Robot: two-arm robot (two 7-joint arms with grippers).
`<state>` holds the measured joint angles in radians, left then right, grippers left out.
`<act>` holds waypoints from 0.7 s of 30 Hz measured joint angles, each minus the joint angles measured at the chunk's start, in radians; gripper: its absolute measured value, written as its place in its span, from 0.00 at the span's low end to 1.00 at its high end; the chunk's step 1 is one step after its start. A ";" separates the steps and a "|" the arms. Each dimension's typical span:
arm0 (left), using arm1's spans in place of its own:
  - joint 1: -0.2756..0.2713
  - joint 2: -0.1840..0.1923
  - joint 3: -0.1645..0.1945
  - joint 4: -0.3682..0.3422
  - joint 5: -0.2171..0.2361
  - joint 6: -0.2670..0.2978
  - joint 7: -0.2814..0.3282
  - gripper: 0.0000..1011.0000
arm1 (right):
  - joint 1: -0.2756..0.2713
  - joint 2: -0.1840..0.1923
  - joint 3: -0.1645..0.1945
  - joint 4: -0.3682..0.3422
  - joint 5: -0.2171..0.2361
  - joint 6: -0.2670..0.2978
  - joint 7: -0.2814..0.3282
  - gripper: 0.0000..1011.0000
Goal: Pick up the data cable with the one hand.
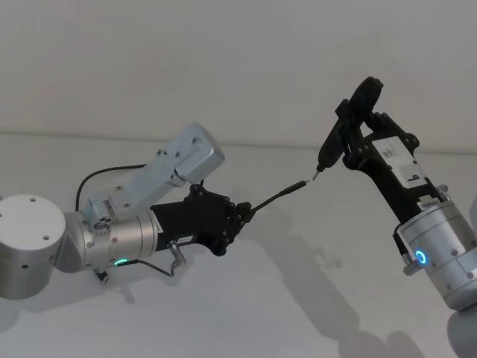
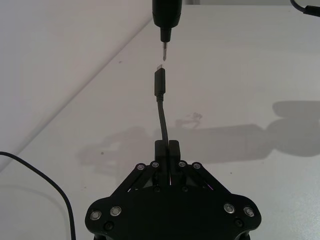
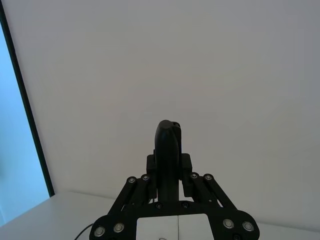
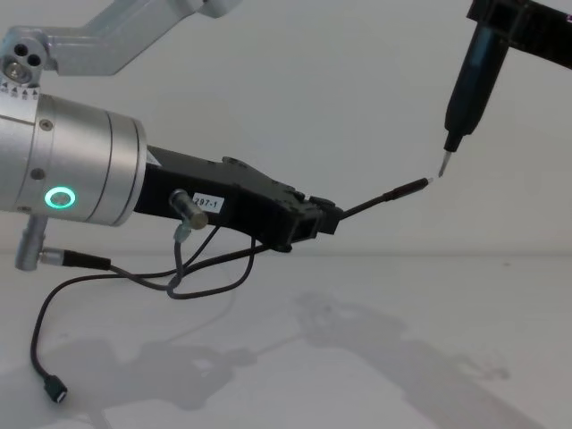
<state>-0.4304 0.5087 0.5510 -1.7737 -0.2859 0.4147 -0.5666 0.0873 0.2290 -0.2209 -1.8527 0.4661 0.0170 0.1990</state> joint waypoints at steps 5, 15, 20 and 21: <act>0.000 0.000 0.000 -0.001 0.000 0.000 0.000 0.04 | 0.009 -0.001 -0.007 0.004 0.006 0.005 0.000 0.27; 0.000 0.000 0.000 -0.001 -0.001 0.000 0.000 0.04 | 0.019 -0.001 -0.017 0.010 0.012 0.017 -0.004 0.27; 0.000 0.000 0.000 -0.001 0.000 0.000 0.000 0.04 | 0.021 -0.002 -0.021 0.011 0.012 0.024 -0.011 0.27; 0.000 0.000 0.000 -0.001 0.000 0.000 0.000 0.04 | 0.021 -0.002 -0.021 0.012 0.012 0.026 -0.013 0.27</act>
<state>-0.4303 0.5088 0.5509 -1.7743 -0.2863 0.4147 -0.5666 0.1085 0.2268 -0.2423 -1.8411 0.4777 0.0432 0.1859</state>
